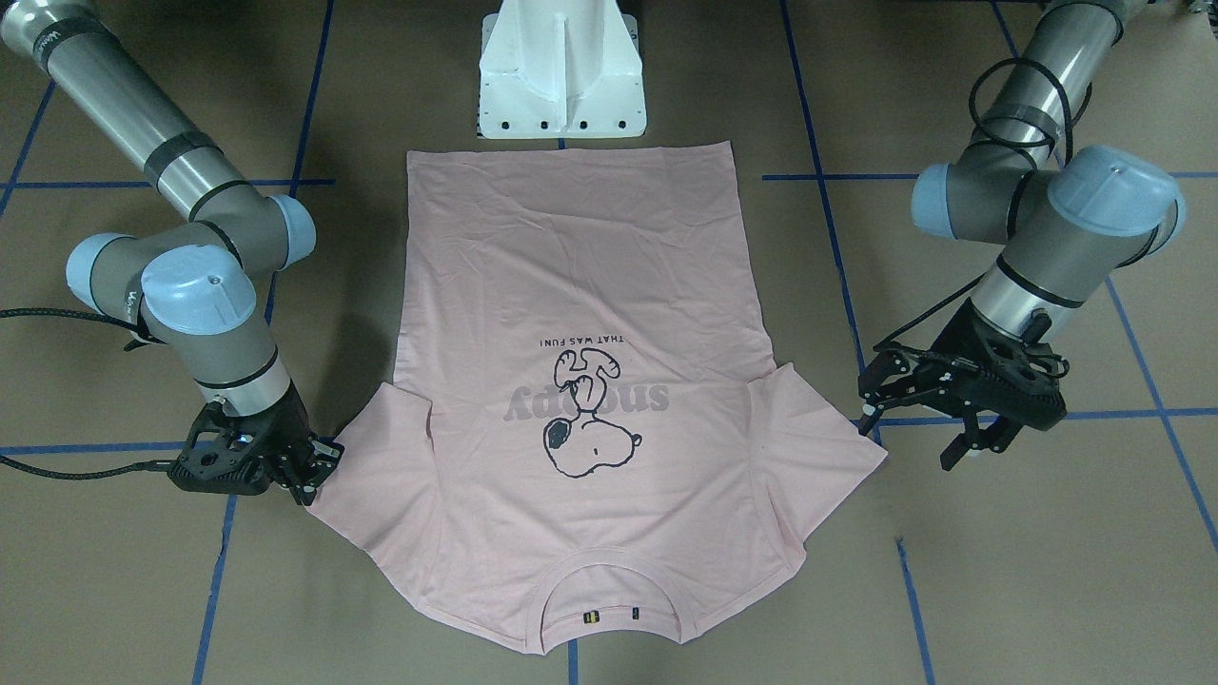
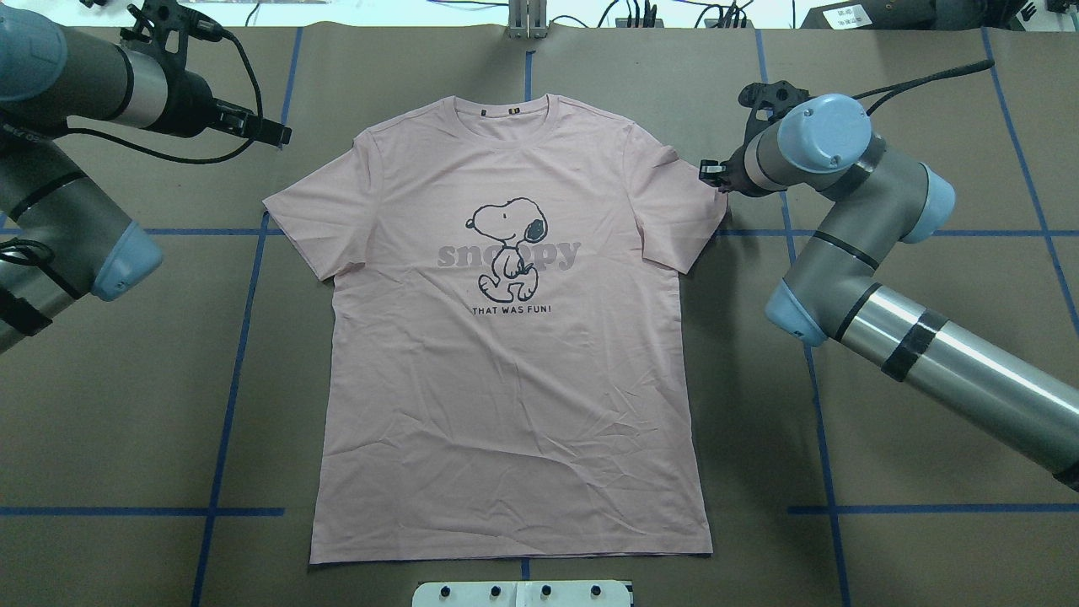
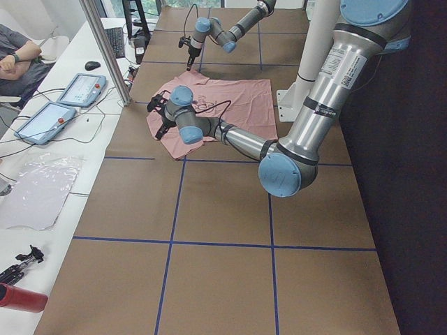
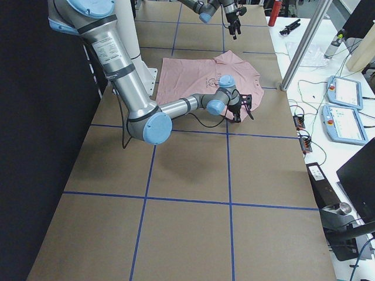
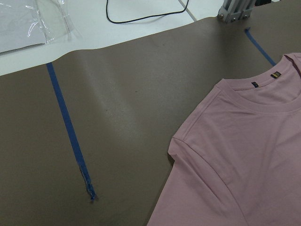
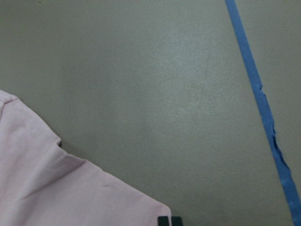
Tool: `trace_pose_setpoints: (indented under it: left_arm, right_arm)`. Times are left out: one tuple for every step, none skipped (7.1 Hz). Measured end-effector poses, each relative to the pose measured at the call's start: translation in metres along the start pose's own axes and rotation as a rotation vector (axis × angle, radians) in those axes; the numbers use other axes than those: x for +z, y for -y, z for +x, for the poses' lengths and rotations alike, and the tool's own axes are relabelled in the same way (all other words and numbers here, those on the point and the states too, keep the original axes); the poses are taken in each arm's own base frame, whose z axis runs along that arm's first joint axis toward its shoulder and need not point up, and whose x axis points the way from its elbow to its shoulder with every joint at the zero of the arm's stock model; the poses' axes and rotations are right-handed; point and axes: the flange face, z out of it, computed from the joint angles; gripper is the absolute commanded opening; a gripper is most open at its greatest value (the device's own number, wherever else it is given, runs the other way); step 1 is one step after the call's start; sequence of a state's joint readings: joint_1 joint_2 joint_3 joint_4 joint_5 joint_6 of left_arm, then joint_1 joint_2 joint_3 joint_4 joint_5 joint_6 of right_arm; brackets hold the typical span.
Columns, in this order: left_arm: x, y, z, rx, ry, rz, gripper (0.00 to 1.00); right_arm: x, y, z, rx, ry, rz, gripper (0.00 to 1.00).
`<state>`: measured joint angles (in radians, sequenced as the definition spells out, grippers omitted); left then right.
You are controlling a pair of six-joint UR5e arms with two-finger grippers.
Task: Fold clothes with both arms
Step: 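Grasp the sleeve with the right gripper and fold it inward over the shirt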
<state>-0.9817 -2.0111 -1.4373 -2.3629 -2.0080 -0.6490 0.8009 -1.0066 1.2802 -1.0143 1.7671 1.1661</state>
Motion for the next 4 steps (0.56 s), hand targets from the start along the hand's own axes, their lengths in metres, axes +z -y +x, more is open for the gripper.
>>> trace_pose_setpoints:
  left_arm:
    - [0.000, 0.000, 0.000, 0.000, 0.000, -0.001, 1.00]
    - [0.000, 0.000, 0.000, -0.001, 0.001, -0.002, 1.00]
    - [0.000, -0.001, -0.001, -0.001, 0.002, -0.003, 1.00]
    - [0.000, -0.001, -0.001, -0.002, 0.003, -0.004, 1.00]
  right_arm:
    - [-0.014, 0.011, -0.034, 0.023, -0.023, -0.010, 0.00]
    - [-0.033, 0.018, -0.075, 0.069, -0.049, -0.019, 0.00]
    - [-0.046, 0.013, -0.116, 0.117, -0.066, -0.016, 0.00]
    - [-0.052, 0.003, -0.151, 0.153, -0.083, 0.004, 0.00]
